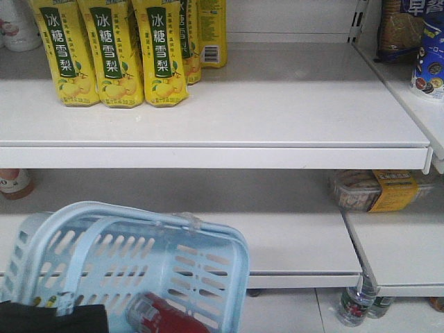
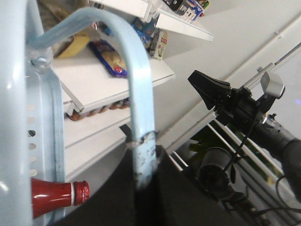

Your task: Place coke in basket with both arms

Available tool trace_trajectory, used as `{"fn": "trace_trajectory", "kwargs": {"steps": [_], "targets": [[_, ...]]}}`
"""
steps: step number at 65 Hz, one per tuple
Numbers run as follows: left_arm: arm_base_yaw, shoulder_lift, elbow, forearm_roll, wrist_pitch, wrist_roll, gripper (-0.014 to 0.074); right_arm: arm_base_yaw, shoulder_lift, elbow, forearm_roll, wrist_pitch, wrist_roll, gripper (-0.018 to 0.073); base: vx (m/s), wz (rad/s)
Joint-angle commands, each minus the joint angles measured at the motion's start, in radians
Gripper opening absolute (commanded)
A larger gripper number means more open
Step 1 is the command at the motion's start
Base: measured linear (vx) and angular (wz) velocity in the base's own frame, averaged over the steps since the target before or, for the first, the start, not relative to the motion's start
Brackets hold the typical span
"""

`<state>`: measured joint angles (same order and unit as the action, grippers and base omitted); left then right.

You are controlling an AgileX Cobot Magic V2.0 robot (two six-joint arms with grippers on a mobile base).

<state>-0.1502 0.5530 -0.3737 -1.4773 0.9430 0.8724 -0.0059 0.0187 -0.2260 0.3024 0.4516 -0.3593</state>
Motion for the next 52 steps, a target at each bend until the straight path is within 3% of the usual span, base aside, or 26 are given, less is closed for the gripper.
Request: {"fn": "trace_trajectory", "kwargs": {"steps": [1,13,32,44,52], "targets": [[-0.003,-0.110,-0.033,-0.011,-0.059,-0.019,-0.0006,-0.005,0.011,-0.025,0.006,-0.073,-0.004,-0.0010,0.00,0.00],[-0.003,-0.257,-0.033,0.195,-0.121,-0.169,-0.0006,-0.005,0.011,-0.025,0.006,-0.073,-0.004,-0.0010,0.00,0.00],[-0.002,-0.430,-0.020,0.609,-0.210,-0.443,-0.0006,-0.005,0.011,-0.025,0.006,-0.073,-0.004,-0.0010,0.00,0.00],[0.000,-0.543,0.018,0.799,-0.275,-0.617,-0.0006,-0.005,0.011,-0.025,0.006,-0.073,-0.004,-0.0010,0.00,0.00],[0.000,-0.583,0.048,0.892,-0.330,-0.667,-0.0006,-0.005,0.011,-0.025,0.006,-0.071,-0.004,-0.0010,0.00,0.00]]}}
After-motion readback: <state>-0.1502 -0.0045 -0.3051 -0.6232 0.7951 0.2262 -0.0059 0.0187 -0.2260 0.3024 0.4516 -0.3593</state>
